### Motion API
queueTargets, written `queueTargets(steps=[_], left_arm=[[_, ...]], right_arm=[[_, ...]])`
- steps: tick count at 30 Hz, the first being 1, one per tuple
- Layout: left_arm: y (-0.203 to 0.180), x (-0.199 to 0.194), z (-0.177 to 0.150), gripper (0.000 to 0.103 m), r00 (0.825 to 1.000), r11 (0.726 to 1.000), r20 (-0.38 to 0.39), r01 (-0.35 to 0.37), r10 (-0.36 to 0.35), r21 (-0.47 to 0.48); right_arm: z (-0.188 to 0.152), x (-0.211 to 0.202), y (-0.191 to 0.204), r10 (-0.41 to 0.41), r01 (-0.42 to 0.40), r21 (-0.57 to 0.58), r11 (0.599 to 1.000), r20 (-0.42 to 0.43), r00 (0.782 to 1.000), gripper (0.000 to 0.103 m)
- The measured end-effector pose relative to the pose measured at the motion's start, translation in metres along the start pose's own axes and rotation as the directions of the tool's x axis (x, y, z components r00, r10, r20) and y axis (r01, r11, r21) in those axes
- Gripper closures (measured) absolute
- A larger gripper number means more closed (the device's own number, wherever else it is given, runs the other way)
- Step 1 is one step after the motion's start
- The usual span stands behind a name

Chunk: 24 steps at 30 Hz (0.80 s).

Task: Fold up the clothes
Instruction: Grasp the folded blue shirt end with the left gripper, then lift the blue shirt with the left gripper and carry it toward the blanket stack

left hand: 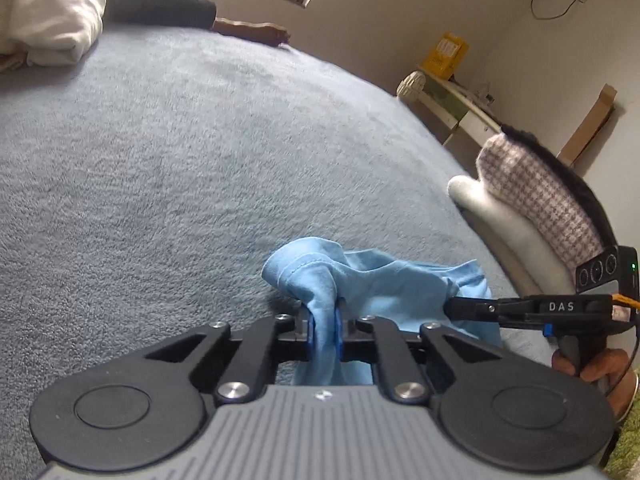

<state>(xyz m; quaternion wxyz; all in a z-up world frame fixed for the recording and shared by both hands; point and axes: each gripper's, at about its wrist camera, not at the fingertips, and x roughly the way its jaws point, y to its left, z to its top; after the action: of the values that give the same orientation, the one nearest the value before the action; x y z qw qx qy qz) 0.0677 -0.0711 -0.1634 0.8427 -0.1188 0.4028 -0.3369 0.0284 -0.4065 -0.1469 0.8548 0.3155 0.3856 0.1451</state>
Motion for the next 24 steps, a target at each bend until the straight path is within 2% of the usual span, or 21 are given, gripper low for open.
queueTargets(steps=[4, 7, 10, 12, 15, 19, 21, 24], left_arm=[[-0.024, -0.033, 0.009, 0.095, 0.994, 0.997, 0.080, 0.066, -0.069, 0.037], [-0.047, -0.063, 0.020, 0.095, 0.979, 0.986, 0.127, 0.153, -0.160, 0.058], [-0.078, -0.088, 0.037, 0.095, 0.953, 0.961, 0.145, 0.252, -0.267, 0.112], [-0.103, -0.101, 0.053, 0.095, 0.922, 0.929, 0.151, 0.331, -0.356, 0.164], [-0.144, -0.116, 0.080, 0.095, 0.865, 0.866, 0.159, 0.430, -0.476, 0.255], [-0.197, -0.117, 0.127, 0.095, 0.774, 0.769, 0.151, 0.545, -0.615, 0.334], [-0.221, -0.107, 0.157, 0.095, 0.738, 0.732, 0.138, 0.592, -0.660, 0.337], [-0.266, -0.097, 0.190, 0.095, 0.697, 0.692, 0.140, 0.627, -0.704, 0.357]], right_arm=[[-0.005, -0.029, 0.027, -0.024, 0.030, -0.082, 0.996, 0.076, 0.997, 0.096], [-0.014, -0.070, 0.055, -0.036, 0.059, -0.143, 0.988, 0.161, 0.986, 0.096], [-0.026, -0.123, 0.077, -0.056, 0.101, -0.158, 0.982, 0.270, 0.961, 0.096], [-0.032, -0.161, 0.089, -0.076, 0.133, -0.144, 0.981, 0.347, 0.935, 0.096], [-0.029, -0.217, 0.113, -0.112, 0.200, -0.146, 0.969, 0.464, 0.879, 0.096], [-0.014, -0.291, 0.151, -0.155, 0.323, -0.170, 0.931, 0.616, 0.773, 0.096], [0.001, -0.325, 0.167, -0.163, 0.377, -0.181, 0.909, 0.676, 0.718, 0.096], [0.033, -0.371, 0.180, -0.169, 0.440, -0.189, 0.878, 0.738, 0.653, 0.096]])
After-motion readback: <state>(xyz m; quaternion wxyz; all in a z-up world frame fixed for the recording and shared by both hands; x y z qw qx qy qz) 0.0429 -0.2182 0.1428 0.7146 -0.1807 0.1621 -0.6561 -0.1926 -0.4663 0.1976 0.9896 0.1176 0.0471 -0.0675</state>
